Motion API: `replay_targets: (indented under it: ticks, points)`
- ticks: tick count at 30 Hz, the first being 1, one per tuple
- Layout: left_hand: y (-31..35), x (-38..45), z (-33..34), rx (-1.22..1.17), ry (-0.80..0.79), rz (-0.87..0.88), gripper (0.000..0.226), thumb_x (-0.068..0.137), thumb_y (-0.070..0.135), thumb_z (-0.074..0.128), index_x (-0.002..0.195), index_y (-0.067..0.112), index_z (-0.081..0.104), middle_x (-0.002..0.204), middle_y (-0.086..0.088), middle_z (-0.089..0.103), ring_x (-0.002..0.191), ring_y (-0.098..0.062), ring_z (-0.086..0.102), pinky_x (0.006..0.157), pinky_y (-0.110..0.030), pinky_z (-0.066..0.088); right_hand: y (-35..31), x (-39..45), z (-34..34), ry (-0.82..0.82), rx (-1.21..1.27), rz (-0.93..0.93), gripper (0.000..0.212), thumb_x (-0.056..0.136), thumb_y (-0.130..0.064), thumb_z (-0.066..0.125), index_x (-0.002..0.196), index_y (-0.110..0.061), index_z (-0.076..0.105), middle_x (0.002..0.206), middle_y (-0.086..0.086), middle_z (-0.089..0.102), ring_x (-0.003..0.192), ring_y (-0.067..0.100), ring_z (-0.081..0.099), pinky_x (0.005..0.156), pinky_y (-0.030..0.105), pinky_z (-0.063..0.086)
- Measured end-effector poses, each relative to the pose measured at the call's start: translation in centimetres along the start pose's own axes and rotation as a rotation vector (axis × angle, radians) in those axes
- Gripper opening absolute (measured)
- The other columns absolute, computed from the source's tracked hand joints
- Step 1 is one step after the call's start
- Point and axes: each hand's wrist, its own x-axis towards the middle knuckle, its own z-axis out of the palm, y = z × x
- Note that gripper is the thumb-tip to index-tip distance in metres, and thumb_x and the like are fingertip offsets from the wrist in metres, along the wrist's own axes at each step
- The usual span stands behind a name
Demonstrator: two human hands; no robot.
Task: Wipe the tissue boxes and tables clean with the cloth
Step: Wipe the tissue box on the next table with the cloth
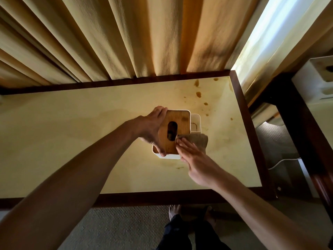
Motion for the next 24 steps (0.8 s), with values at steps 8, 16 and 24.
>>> replay_targets:
  ticks: [8, 16, 24]
  points:
    - [0.0, 0.0, 0.0, -0.002, -0.005, 0.010, 0.163, 0.046, 0.072, 0.087, 0.154, 0.019, -0.025, 0.161, 0.007, -0.023, 0.151, -0.027, 0.003, 0.112, -0.046, 0.038, -0.3, -0.6, 0.5, -0.047, -0.011, 0.007, 0.066, 0.100, -0.002, 0.043, 0.154, -0.015, 0.008, 0.163, -0.006, -0.002, 0.147, 0.003, -0.012, 0.123, 0.031, -0.002]
    - [-0.3, 0.2, 0.2, 0.019, -0.003, 0.032, 0.166, 0.042, 0.076, 0.085, 0.152, 0.018, -0.026, 0.159, 0.009, -0.020, 0.148, -0.029, 0.011, 0.110, -0.047, 0.041, 0.4, 6.6, -4.3, 0.011, -0.073, 0.117, 0.058, 0.102, -0.004, 0.031, 0.155, -0.007, 0.009, 0.164, 0.005, -0.003, 0.150, 0.016, -0.006, 0.121, 0.033, -0.001]
    - [-0.3, 0.3, 0.2, 0.011, 0.003, 0.031, 0.165, 0.044, 0.075, 0.085, 0.153, 0.016, -0.025, 0.160, 0.008, -0.019, 0.149, -0.027, 0.006, 0.112, -0.047, 0.038, -0.4, 1.5, -0.6, 0.061, -0.024, 0.033, 0.064, 0.099, 0.000, 0.044, 0.154, -0.009, 0.013, 0.163, 0.002, 0.001, 0.149, 0.011, -0.008, 0.122, 0.033, -0.003]
